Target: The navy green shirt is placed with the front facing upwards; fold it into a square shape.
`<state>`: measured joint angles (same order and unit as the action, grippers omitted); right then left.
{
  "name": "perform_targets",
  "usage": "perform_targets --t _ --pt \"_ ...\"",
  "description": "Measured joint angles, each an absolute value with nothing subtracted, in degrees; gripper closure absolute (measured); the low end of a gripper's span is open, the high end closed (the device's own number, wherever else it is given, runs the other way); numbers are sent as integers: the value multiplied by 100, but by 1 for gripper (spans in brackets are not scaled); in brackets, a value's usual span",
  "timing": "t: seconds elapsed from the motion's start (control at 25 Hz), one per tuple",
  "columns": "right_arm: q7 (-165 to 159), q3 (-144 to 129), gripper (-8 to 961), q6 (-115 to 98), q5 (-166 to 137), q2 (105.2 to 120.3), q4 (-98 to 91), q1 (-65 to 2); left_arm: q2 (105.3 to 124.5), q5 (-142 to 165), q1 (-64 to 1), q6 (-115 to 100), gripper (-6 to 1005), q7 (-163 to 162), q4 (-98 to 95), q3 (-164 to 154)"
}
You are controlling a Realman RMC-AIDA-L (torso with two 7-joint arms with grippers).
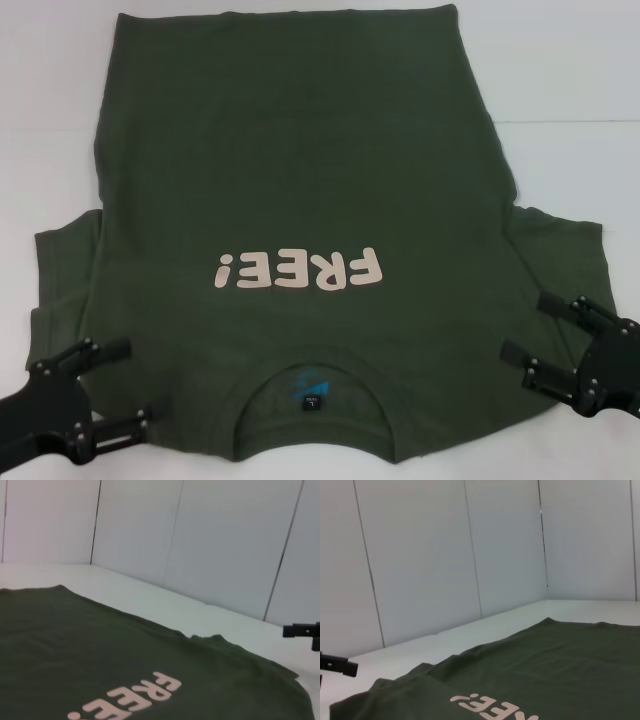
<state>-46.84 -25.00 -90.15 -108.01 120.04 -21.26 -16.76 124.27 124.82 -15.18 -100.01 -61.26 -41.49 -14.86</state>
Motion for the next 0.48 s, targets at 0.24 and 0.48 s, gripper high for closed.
perform_targets --t 0.24,0.48 --pt "-4681 -2475 88 -8853 -10801 12002 -2040 -1753 12431 12697 -1531 -9913 66 -6126 -4115 -1464" --pt "-4676 -2461 87 -8831 -10802 12001 -1973 -1847 12427 12659 -1560 -9865 67 -6135 -4070 -1430"
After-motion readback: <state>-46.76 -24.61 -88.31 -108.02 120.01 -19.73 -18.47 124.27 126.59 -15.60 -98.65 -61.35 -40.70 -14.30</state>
